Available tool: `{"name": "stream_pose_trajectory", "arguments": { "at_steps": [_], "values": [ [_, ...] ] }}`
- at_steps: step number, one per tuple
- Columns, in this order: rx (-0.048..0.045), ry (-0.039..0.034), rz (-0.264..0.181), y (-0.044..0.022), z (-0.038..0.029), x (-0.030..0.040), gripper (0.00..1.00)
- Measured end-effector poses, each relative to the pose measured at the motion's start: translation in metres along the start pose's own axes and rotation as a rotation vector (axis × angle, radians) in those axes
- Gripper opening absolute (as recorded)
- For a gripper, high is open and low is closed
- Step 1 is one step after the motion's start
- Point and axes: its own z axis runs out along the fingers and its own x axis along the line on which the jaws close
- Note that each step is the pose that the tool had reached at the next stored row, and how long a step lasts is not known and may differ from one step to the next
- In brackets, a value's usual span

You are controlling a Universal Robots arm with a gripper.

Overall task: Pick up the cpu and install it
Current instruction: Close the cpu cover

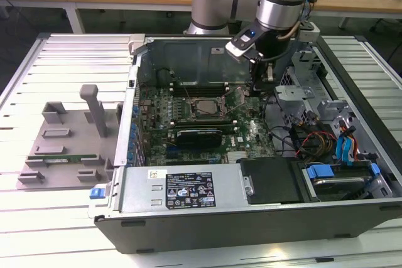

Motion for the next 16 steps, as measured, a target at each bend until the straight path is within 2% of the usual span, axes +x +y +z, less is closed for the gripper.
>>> {"name": "stream_pose_trajectory", "arguments": {
  "at_steps": [1, 4, 5, 13, 16],
  "values": [
    [0.0001, 0.0050, 0.000, -0.0009, 0.0018, 0.0007, 0.11],
    [-0.0001, 0.0308, -0.005, -0.0028, 0.0058, 0.0046, 0.11],
    [-0.0005, 0.0340, -0.013, -0.0033, 0.0071, 0.0065, 0.11],
    [-0.0010, 0.0362, -0.023, -0.0057, 0.0094, 0.0085, 0.11],
    [-0.0010, 0.0361, -0.023, -0.0088, 0.0095, 0.0085, 0.11]
  ]
}}
